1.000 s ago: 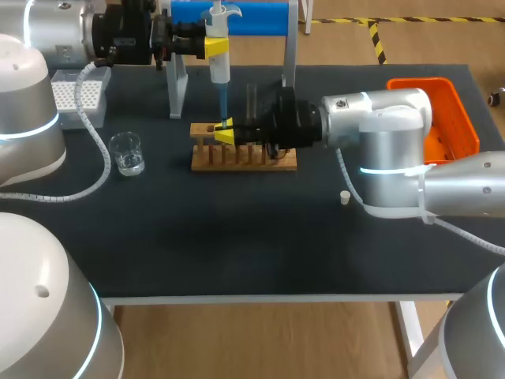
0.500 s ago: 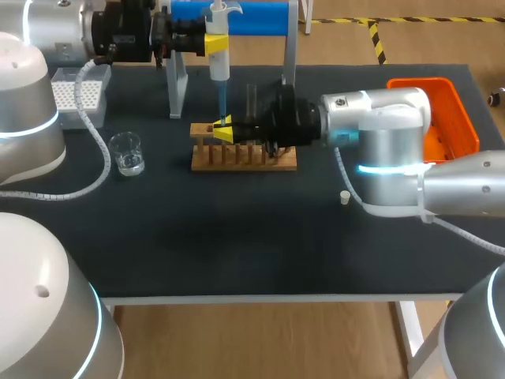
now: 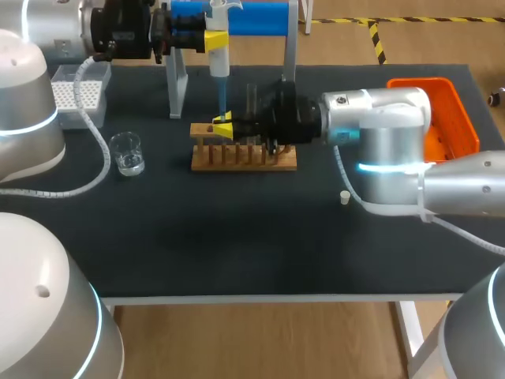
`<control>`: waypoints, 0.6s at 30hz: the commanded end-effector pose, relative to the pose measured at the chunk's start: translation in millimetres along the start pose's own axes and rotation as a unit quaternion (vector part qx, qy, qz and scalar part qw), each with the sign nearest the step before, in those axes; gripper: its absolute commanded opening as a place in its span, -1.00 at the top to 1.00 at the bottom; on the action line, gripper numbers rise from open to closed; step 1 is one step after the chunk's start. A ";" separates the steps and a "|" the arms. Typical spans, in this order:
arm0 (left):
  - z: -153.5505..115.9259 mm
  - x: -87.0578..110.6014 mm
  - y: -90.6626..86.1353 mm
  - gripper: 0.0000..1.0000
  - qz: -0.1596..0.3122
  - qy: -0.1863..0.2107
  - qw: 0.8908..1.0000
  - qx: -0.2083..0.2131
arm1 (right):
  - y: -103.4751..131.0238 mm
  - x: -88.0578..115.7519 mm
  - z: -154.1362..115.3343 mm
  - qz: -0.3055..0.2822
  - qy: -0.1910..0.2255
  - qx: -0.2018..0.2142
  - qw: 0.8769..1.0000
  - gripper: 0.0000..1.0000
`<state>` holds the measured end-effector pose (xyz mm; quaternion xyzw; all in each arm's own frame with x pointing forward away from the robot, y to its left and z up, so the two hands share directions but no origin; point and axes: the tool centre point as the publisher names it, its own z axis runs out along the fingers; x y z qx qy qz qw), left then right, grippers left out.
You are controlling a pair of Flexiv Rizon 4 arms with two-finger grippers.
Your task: Invert the test tube, pick up the pipette, mount the tip to pipette, aspirate from beaker and dispense into the tube, eject the tip, return the pipette, and cap with the stopper.
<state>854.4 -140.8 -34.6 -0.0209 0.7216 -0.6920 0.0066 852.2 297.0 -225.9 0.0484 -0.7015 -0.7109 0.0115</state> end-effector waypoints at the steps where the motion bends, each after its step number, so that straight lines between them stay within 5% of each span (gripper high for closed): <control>1: -0.1 0.8 8.6 1.00 0.000 -0.001 1.000 0.001 | 3.8 1.4 -1.6 0.003 -0.001 0.004 1.000 0.26; 2: -0.1 0.8 8.6 1.00 0.000 -0.001 1.000 0.001 | 2.1 1.8 -2.2 0.005 -0.001 0.004 1.000 -0.70; 3: -0.1 0.8 8.6 1.00 0.000 -0.001 1.000 0.001 | 0.5 2.2 -2.7 0.006 -0.001 0.006 1.000 -1.00; 18: -0.1 0.8 8.6 1.00 0.000 -0.001 1.000 0.001 | -29.3 7.0 -22.4 0.029 -0.002 0.042 0.999 -1.00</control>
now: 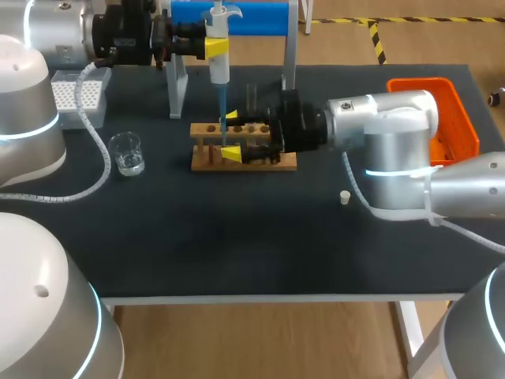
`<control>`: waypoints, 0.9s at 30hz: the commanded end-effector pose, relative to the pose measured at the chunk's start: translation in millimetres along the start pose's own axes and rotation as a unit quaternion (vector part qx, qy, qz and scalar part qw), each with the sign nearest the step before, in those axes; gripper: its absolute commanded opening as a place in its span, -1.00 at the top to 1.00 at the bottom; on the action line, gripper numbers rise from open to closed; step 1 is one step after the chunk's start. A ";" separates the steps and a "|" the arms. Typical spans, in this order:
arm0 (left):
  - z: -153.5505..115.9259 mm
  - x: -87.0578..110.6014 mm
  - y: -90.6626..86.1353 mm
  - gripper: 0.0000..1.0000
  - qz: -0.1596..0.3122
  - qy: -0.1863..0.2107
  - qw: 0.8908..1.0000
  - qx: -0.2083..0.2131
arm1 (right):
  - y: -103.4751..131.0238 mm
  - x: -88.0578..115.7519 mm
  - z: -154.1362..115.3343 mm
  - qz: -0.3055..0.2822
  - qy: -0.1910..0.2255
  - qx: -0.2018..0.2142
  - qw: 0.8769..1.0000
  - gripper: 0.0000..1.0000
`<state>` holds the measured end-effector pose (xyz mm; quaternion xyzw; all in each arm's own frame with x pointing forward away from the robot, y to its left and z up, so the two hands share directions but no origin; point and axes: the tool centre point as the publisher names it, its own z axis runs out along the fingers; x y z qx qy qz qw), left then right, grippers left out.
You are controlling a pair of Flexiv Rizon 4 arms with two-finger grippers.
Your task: Invert the test tube, pick up the pipette, mount the tip to pipette, aspirate from beaker and dispense into the tube, eject the tip, return the pipette, and cap with the stopper.
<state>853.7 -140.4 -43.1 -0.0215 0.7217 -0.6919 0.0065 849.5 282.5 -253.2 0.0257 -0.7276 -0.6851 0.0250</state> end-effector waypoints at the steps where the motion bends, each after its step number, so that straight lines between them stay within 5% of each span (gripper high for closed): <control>1: 0.0 0.3 0.1 1.00 0.001 0.000 1.000 0.001 | -5.0 1.4 -9.5 0.003 0.004 0.009 1.000 -1.00; 27: 0.0 0.3 0.1 1.00 0.001 0.000 1.000 0.001 | -6.9 2.8 -16.5 0.000 0.007 0.016 1.000 -1.00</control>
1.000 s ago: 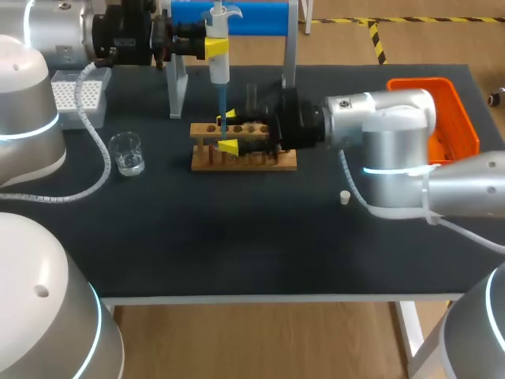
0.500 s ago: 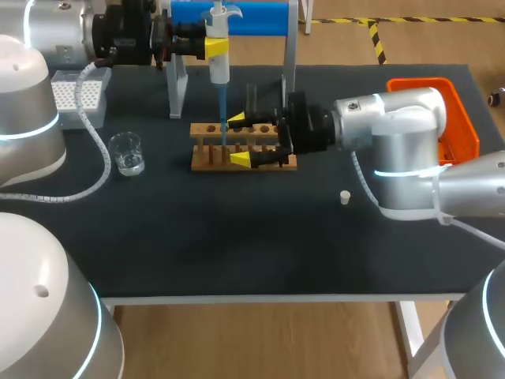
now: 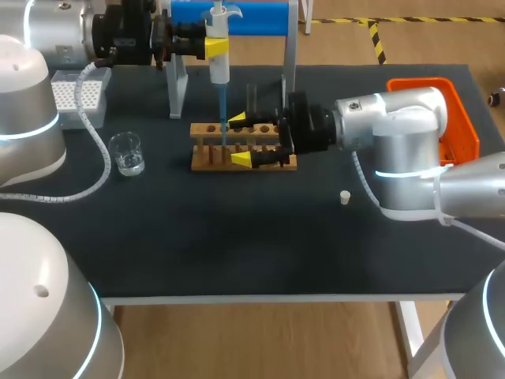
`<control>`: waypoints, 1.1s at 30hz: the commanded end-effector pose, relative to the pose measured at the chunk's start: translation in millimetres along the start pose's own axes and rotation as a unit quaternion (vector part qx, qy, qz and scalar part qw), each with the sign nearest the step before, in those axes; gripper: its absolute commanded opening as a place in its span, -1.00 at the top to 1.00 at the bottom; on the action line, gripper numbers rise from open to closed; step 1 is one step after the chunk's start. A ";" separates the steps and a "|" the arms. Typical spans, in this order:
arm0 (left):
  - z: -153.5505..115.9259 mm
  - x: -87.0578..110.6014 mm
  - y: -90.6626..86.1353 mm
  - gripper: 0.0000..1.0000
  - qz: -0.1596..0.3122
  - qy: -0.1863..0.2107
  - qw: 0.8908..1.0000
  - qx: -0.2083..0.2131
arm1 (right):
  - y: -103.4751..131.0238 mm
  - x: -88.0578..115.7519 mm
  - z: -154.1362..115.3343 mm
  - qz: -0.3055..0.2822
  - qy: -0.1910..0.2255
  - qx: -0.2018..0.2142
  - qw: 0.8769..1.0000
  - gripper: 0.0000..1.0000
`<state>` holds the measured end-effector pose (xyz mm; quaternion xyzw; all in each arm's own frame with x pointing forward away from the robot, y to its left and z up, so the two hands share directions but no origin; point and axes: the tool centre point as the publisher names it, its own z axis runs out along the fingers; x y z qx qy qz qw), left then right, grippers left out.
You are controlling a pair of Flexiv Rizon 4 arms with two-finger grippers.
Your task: Invert the test tube, pick up the pipette, mount the tip to pipette, aspirate from beaker and dispense into the tube, eject the tip, return the pipette, and cap with the stopper.
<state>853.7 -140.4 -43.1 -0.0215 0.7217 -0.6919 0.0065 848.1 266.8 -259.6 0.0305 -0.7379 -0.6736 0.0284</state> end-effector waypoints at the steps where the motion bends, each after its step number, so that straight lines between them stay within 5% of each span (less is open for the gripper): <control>1: -4.2 -0.1 2.4 1.00 0.001 -0.002 1.000 0.001 | 0.5 0.2 -1.4 0.000 0.001 0.001 1.000 -1.00; 22: -131.1 -42.5 35.8 1.00 0.028 -0.019 0.999 0.009 | 0.5 0.2 -1.4 0.000 0.001 0.001 1.000 -1.00; 33: -177.6 -71.4 67.3 1.00 0.020 -0.033 0.999 0.015 | 0.5 0.2 -1.4 0.000 0.001 0.001 1.000 -1.00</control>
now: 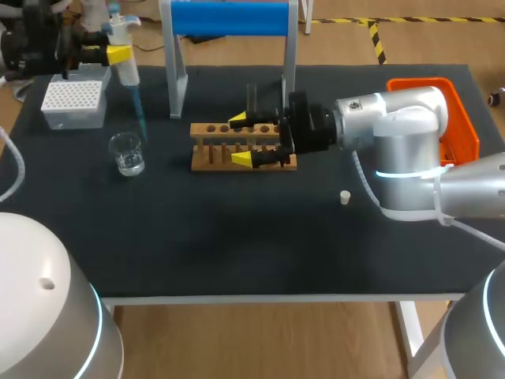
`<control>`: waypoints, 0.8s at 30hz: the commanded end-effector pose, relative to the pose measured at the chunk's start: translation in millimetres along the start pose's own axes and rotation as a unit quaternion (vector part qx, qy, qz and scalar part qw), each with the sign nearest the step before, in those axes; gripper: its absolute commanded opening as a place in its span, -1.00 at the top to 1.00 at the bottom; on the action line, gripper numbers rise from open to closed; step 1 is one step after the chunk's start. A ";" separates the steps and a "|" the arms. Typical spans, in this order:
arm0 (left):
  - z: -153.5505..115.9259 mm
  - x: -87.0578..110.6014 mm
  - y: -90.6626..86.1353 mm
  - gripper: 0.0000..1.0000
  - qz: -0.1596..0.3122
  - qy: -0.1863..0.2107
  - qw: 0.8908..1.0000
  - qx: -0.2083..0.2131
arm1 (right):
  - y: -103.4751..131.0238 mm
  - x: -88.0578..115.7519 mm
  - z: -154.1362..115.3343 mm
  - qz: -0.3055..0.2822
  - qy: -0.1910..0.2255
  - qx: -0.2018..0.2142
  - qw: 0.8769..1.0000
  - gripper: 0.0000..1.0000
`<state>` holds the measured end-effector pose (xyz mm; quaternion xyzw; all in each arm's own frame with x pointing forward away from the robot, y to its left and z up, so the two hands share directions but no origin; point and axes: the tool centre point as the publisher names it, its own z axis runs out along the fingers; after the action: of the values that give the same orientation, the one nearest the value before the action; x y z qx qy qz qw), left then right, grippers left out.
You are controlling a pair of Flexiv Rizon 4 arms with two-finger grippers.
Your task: Invert the test tube, pick up the pipette, mount the tip to pipette, aspirate from beaker and dispense into the tube, eject the tip, return the pipette, and cap with the stopper.
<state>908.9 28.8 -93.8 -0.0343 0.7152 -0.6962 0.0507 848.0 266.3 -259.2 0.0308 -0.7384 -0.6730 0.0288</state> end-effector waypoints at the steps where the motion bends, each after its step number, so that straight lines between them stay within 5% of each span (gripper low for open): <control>1: -15.7 -10.9 13.2 1.00 -0.002 0.007 1.000 0.008 | 0.1 0.1 -0.9 0.000 0.000 0.000 1.000 -1.00; 24: -46.0 -39.7 34.3 1.00 -0.002 0.002 1.000 -0.001 | 0.1 0.1 -0.9 0.000 0.000 0.000 1.000 -1.00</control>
<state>941.3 77.7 -124.7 -0.0378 0.7171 -0.6942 0.0497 847.8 266.1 -258.9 0.0308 -0.7385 -0.6729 0.0288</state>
